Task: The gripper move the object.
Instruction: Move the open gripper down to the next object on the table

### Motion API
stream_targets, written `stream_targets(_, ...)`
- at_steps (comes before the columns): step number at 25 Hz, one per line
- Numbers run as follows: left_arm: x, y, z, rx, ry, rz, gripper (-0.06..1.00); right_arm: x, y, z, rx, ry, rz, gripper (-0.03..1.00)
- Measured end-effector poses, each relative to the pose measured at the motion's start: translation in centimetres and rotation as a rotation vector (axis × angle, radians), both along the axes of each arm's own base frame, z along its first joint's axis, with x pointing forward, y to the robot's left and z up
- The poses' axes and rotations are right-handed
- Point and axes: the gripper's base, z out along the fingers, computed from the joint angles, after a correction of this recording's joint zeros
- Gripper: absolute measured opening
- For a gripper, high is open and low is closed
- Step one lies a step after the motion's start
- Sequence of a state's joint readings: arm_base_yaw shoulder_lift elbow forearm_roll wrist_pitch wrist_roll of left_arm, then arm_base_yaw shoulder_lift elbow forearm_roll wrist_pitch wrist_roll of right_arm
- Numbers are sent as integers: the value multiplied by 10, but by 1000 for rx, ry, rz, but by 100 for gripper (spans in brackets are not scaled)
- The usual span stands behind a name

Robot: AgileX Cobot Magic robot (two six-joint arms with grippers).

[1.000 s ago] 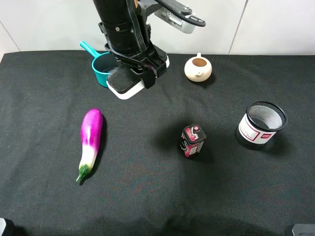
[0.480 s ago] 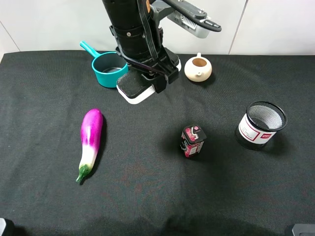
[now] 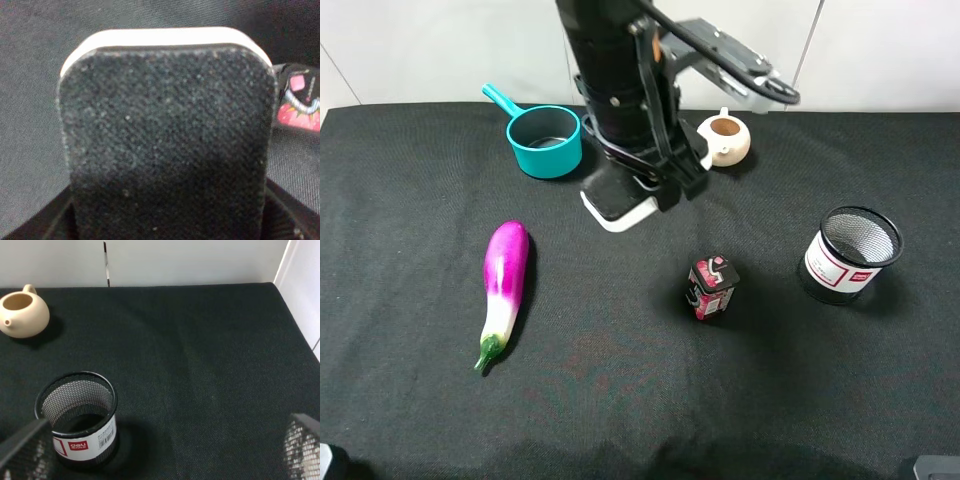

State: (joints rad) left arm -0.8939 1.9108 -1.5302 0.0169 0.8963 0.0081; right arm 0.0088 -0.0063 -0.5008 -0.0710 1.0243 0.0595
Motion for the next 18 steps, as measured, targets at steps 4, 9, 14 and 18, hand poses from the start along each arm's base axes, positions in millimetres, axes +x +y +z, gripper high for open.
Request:
stream_targets(4, 0, -9, -11, -3, -1, -13, 68, 0, 0, 0, 0, 0, 0, 69)
stream_targets(9, 5, -15, -19, -19, -21, -10, 68, 0, 0, 0, 3, 0, 2, 69)
stream_targets(14, 11, -21, -32, -27, -49, -19, 68, 0, 1, 0, 6, 0, 4, 69)
stream_targets(18, 15, -25, -44, -25, -56, -23, 68, 0, 1, 0, 7, 0, 5, 69)
